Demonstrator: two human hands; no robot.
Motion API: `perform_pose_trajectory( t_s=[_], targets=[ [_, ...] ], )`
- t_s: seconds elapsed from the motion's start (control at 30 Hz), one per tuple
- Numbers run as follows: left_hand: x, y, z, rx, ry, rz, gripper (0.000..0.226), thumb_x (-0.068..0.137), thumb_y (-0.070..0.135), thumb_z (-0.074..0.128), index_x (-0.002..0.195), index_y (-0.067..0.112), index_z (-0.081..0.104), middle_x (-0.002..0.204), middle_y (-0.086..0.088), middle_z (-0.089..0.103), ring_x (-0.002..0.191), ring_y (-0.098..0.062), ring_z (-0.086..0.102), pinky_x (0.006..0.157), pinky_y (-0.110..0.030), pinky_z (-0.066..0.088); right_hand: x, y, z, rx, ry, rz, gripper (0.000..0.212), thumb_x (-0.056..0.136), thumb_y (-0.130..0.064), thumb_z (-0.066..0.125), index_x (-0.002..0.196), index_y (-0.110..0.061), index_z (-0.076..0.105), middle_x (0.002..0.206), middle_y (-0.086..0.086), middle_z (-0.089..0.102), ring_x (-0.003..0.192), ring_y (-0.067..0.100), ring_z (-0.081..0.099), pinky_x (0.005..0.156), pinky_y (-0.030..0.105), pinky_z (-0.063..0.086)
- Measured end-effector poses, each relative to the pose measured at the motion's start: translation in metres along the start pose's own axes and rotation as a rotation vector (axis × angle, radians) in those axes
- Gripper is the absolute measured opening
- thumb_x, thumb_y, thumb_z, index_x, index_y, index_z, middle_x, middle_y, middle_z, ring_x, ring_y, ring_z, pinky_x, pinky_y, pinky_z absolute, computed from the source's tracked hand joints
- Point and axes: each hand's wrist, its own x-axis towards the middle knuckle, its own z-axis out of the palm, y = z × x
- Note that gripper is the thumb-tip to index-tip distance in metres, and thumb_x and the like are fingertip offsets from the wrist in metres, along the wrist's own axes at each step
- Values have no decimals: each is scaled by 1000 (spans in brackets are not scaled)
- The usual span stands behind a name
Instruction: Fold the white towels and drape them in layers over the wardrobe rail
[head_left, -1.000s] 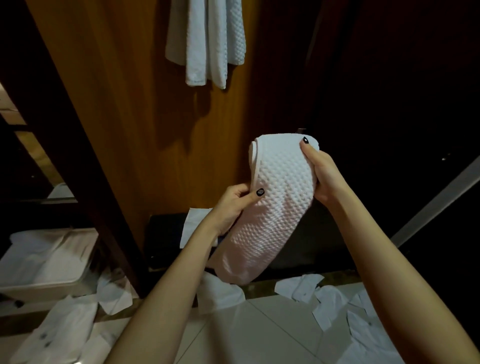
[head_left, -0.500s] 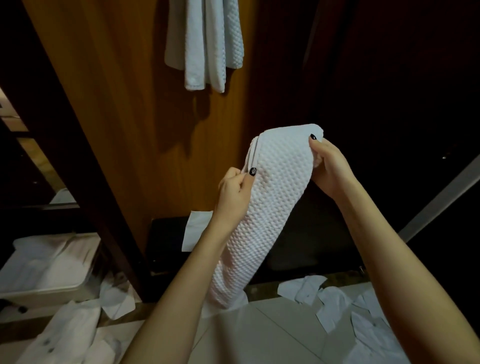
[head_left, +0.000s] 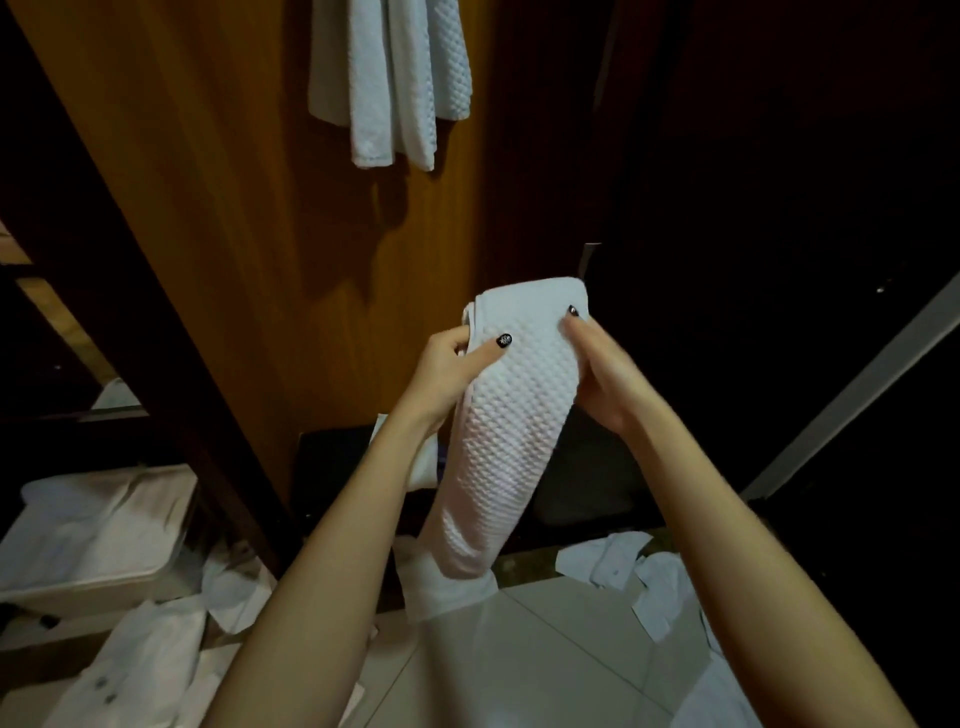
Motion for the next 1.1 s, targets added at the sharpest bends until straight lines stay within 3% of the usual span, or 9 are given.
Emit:
perform_pose_trajectory(
  t_s=[0.1, 0.2, 0.3, 0.47, 0.63, 0.73, 0.93, 1.03, 1.1],
  targets=[
    [1, -12, 5, -29, -55, -63, 10, 90, 8, 66, 98, 3, 69, 84, 4, 73, 77, -8, 70, 61, -21, 53, -8, 29, -11, -82, -32, 74, 51, 92, -44, 60, 140, -32, 43, 128, 1, 64, 113, 21, 64, 83, 42, 57],
    [-1, -23, 16, -86, -5, -75, 13, 90, 5, 65, 102, 4, 69, 91, -2, 74, 84, -15, 72, 70, -28, 58, -23, 44, -10, -124, 140, 76, 43, 93, -44, 59, 127, -17, 58, 116, 3, 69, 102, 17, 68, 74, 30, 57],
    [0, -25, 19, -120, 36, -63, 16, 90, 4, 64, 106, 5, 68, 97, -5, 73, 89, -20, 72, 77, -35, 59, -37, 67, -8, -152, 147, 74, 32, 90, -35, 66, 112, -12, 67, 107, 4, 73, 100, 19, 68, 71, 23, 54],
    [11, -21, 7, -34, 96, 11, 16, 94, 11, 62, 108, 7, 67, 100, -3, 72, 94, -19, 71, 77, -34, 59, -39, 80, 22, -129, 167, -7, 45, 89, -25, 70, 131, -15, 58, 125, -2, 66, 112, 12, 64, 92, 28, 54],
    [14, -9, -12, 141, 7, 90, 15, 96, 16, 59, 110, 13, 65, 99, 8, 70, 88, -3, 69, 71, -20, 54, -30, 72, 40, -115, 160, -35, 35, 92, -28, 66, 124, -18, 60, 121, 0, 67, 107, 13, 66, 88, 27, 55],
    [18, -1, -23, 151, -48, 56, 19, 97, 21, 58, 114, 16, 64, 105, 5, 71, 96, -9, 69, 73, -21, 55, -25, 61, 39, -122, 123, -103, 29, 94, -23, 63, 123, -21, 60, 120, 1, 68, 108, 15, 66, 89, 30, 56],
    [-4, -14, -36, -293, 35, -27, 28, 105, 23, 37, 121, 20, 59, 108, 9, 71, 103, -7, 66, 82, -23, 51, -15, 35, 33, 61, 31, -59, 19, 94, -10, 58, 111, -20, 61, 96, -3, 75, 88, 14, 72, 68, 25, 57],
    [-24, -30, -39, -265, 7, -60, 36, 103, 22, 44, 136, 36, 45, 120, 10, 66, 108, -12, 65, 81, -28, 54, -11, 33, 34, 124, 21, -22, 26, 93, -10, 58, 118, -17, 57, 106, 5, 71, 92, 17, 71, 72, 30, 57],
    [-33, -36, -39, -240, -10, -100, 45, 101, 24, 47, 142, 38, 37, 119, 9, 66, 106, -12, 66, 79, -28, 55, -10, 36, 36, 152, 5, 0, 31, 92, -12, 60, 122, -19, 54, 112, 7, 68, 96, 19, 70, 74, 33, 57]
  ],
)
